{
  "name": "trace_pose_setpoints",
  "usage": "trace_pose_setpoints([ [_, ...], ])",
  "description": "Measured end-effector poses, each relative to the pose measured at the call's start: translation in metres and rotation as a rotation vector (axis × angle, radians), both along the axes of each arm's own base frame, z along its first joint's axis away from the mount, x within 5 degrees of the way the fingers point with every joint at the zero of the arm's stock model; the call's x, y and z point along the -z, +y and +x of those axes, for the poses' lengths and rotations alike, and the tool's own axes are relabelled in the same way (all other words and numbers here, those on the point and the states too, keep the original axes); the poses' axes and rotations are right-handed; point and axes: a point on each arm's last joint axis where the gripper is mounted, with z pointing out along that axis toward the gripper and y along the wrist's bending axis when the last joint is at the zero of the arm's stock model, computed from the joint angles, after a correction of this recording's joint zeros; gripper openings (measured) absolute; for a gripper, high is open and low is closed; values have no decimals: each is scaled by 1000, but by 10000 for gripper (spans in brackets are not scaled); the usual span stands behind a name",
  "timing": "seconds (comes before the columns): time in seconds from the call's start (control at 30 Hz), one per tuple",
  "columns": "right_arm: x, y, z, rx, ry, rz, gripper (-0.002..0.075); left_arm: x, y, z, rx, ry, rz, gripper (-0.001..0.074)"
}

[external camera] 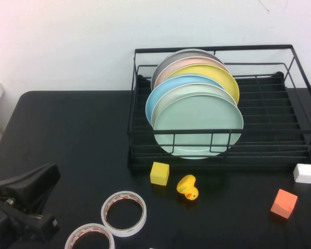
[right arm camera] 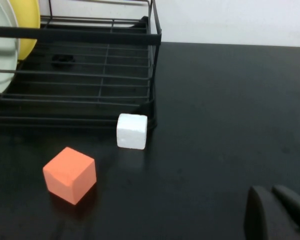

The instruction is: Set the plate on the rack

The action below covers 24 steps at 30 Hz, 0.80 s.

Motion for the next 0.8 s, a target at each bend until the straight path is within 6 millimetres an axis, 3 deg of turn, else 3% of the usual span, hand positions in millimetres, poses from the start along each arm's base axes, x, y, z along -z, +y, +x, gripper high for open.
trace_pose_setpoints([
  [0.4,0,0,0,0,0,1,1,2,10,4,-114,2,39,-2],
  [0.63,0,0,0,1,1,2,1,3,9,-2,-56,-46,101,-2],
  [0.8,0,0,0,1,0,2,1,7,16,-12,-76,-77,-14,-2],
])
